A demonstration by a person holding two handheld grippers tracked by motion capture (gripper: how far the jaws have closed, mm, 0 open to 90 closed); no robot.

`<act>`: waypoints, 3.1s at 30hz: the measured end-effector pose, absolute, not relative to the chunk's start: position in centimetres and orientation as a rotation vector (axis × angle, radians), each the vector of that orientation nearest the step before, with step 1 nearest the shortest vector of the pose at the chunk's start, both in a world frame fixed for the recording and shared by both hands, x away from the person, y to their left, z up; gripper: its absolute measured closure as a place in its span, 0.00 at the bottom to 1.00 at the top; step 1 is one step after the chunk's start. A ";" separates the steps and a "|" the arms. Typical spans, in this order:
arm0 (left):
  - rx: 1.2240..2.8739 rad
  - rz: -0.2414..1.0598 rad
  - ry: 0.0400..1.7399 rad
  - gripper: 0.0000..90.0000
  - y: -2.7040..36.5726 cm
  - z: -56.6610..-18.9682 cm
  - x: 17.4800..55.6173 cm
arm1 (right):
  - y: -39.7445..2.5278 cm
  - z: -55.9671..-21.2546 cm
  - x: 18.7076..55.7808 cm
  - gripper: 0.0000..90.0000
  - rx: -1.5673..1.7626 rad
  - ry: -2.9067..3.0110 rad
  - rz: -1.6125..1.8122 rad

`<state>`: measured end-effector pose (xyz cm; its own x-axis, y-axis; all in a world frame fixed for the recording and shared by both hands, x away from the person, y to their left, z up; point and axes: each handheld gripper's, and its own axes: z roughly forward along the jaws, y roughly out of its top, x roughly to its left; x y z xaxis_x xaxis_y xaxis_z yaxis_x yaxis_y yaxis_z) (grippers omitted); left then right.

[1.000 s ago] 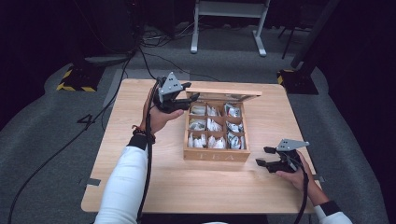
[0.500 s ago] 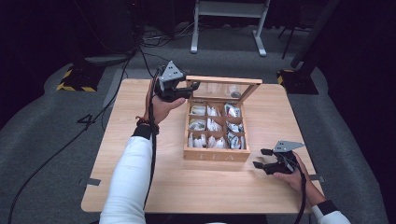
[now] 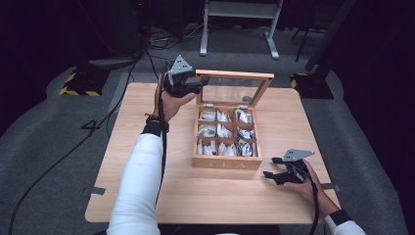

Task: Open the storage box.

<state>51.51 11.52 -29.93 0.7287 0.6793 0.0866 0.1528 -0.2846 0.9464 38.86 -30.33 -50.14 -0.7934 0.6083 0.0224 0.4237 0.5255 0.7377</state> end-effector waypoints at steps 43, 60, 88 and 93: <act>1.774 0.582 0.805 0.63 10.8 -31.0 58.8 | -30.0 -50.4 38.8 0.24 0.862 2.504 1.113; 1.850 0.590 0.870 0.63 10.4 -34.2 60.1 | -30.1 -50.4 38.8 0.25 0.873 2.499 1.115; 2.035 0.554 0.903 0.63 10.2 -40.7 59.6 | -30.2 -50.4 38.9 0.25 0.864 2.507 1.116; 2.057 0.540 0.912 0.63 10.1 -42.0 59.3 | -30.2 -50.4 38.9 0.25 0.864 2.506 1.115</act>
